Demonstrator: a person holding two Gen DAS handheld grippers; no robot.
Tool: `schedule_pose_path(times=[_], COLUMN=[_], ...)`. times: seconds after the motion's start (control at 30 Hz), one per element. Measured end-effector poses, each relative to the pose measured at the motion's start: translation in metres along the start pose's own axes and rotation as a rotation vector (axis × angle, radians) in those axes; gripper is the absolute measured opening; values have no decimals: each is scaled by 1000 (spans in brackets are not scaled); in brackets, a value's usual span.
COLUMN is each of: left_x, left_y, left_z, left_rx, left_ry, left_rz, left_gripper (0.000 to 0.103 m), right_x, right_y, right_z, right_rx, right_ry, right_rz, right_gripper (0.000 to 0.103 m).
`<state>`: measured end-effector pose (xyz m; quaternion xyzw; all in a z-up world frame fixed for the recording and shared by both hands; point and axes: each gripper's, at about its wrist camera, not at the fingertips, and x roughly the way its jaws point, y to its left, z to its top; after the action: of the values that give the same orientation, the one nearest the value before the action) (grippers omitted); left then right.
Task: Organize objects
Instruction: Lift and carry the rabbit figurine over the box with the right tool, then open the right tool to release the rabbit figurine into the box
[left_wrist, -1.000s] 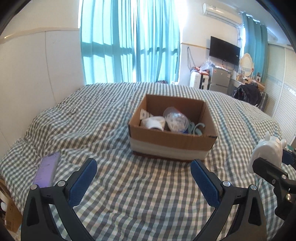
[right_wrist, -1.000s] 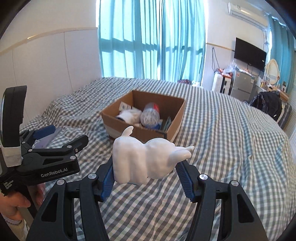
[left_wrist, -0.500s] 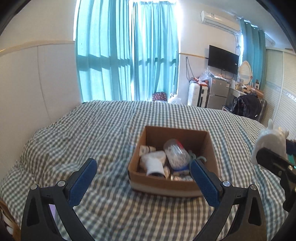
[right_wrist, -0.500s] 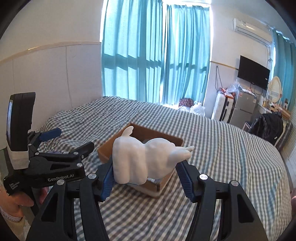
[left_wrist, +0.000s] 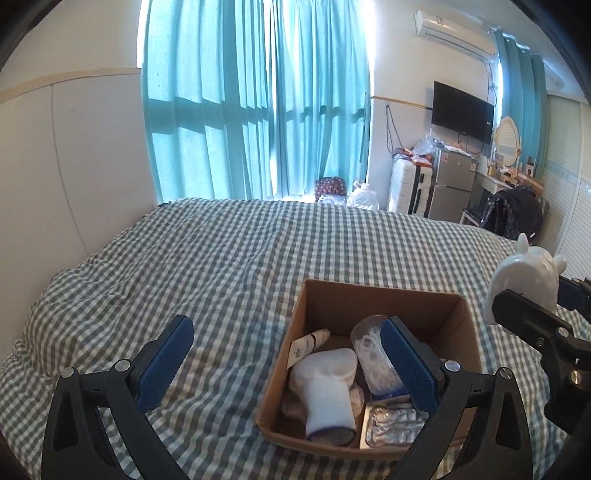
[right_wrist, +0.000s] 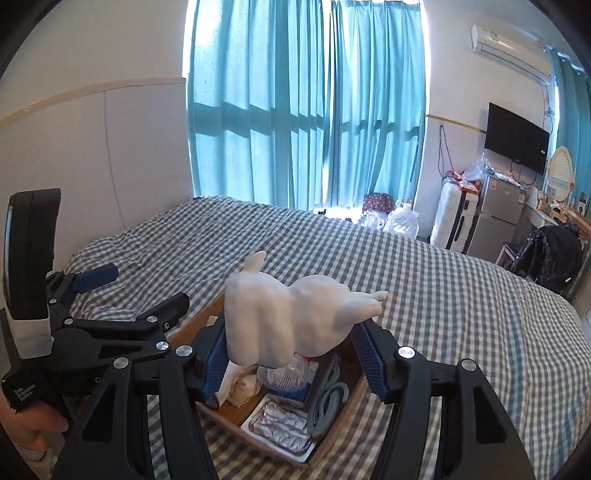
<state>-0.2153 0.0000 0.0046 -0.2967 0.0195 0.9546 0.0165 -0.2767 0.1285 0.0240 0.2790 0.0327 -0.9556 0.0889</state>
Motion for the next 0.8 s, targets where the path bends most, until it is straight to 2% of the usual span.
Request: schedule_pose_path(times=[0.27, 0.4, 0.6, 0.8], left_x=[58, 81, 92, 94], left_y=[-11, -21, -31, -29], left_z=[1, -3, -9, -15], left_rx=[23, 69, 117, 126], left_ry=[40, 60, 72, 78], left_rz=[15, 30, 6, 18], left_gripper=[103, 103, 103, 103], right_x=[67, 92, 116, 123], right_y=[-26, -39, -36, -39], right_z=[-9, -18, -34, -41], right_rx=[8, 24, -14, 3], right_ry=[66, 104, 153, 191], right_rz=[-14, -21, -56, -64], right_gripper=[61, 61, 61, 61])
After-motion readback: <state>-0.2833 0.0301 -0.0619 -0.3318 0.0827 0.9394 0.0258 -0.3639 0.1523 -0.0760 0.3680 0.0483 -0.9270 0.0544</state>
